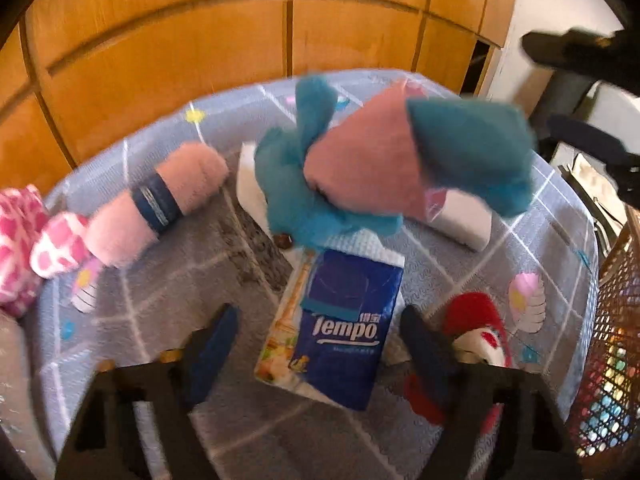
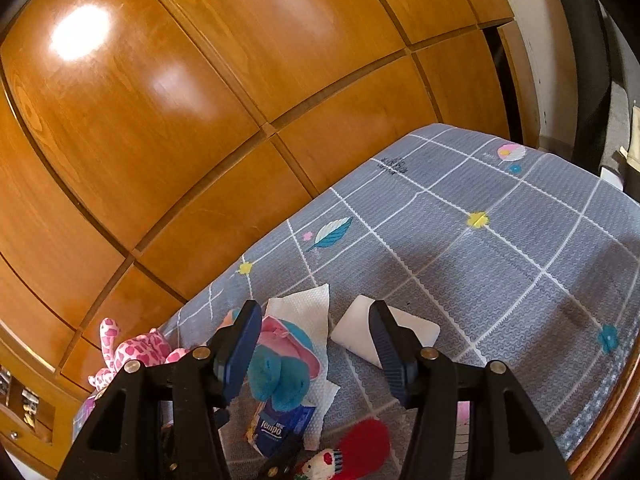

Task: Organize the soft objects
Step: 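Grasp the blue Tempo tissue pack with the left tool while the right tool approaches the teal-haired doll, then grasp the teal-haired doll in the pink dress with the right tool and lift it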

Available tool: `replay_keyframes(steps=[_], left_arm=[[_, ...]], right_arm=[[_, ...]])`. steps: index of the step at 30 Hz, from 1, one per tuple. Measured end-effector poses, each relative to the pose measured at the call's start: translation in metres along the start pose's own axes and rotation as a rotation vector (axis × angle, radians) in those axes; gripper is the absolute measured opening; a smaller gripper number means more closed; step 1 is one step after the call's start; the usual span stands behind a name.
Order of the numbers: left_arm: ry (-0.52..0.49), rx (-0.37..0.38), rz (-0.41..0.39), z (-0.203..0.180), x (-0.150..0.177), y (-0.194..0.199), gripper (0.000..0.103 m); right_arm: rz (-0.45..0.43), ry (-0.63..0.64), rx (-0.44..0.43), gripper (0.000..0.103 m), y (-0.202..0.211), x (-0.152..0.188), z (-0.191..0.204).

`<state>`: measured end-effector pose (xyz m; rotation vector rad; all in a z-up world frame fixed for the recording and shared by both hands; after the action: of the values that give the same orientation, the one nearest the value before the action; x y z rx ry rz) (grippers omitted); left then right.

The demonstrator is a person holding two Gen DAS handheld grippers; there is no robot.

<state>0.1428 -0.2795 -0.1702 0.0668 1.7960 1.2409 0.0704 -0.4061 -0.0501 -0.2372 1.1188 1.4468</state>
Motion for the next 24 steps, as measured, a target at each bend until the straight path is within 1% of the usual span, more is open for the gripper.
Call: replay_keyframes(steps=[1,3,4,5,10,11,15,17,19,20,24], left_arm=[[0.015,0.021,0.018,-0.001,0.003,-0.003,0.059],[0.049,0.054,-0.011,0.002,0.005,0.006,0.058],[0.057,0.067,-0.013,0.003,0.008,0.011,0.057],[0.06,0.067,-0.02,0.005,0.011,0.017,0.057],[0.038,-0.005,-0.08,0.027,0.035,0.056,0.058],[0.032,-0.03,-0.089,0.033,0.044,0.065,0.058],[0.038,-0.082,-0.103,0.051,0.077,0.091,0.058],[0.042,-0.112,-0.089,0.06,0.093,0.096,0.058],[0.064,-0.121,-0.069,0.069,0.11,0.095,0.056],[0.073,-0.121,-0.098,0.071,0.112,0.097,0.056],[0.104,-0.129,-0.122,0.075,0.117,0.099,0.056]], right_arm=[[0.001,0.002,0.0,0.056,0.0,0.0,0.001],[0.003,0.007,0.002,0.056,0.0,0.0,0.001],[0.004,0.011,0.002,0.056,-0.001,0.0,0.002],[0.003,0.015,0.001,0.056,-0.001,0.0,0.003],[0.011,0.073,0.0,0.056,-0.002,0.003,0.012],[0.015,0.083,-0.001,0.056,-0.002,0.004,0.014],[0.029,0.114,0.004,0.056,-0.005,0.008,0.018],[0.033,0.12,0.009,0.056,-0.006,0.009,0.018],[0.036,0.124,0.015,0.056,-0.006,0.01,0.017],[0.04,0.128,0.019,0.056,-0.007,0.01,0.018],[0.084,0.177,0.038,0.056,-0.015,0.019,0.023]])
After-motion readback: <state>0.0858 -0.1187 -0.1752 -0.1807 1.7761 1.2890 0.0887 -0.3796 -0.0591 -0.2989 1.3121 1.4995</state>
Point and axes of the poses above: each gripper's, at about its wrist camera, not at the fingertips, and y roughly against the way its jaws point, z to its left, x to its underside, the point moved 9 cm from there along -y, roughly the way its jaws point, and after that the axes turned 7 degrees about -z, right-handed, at the moved point
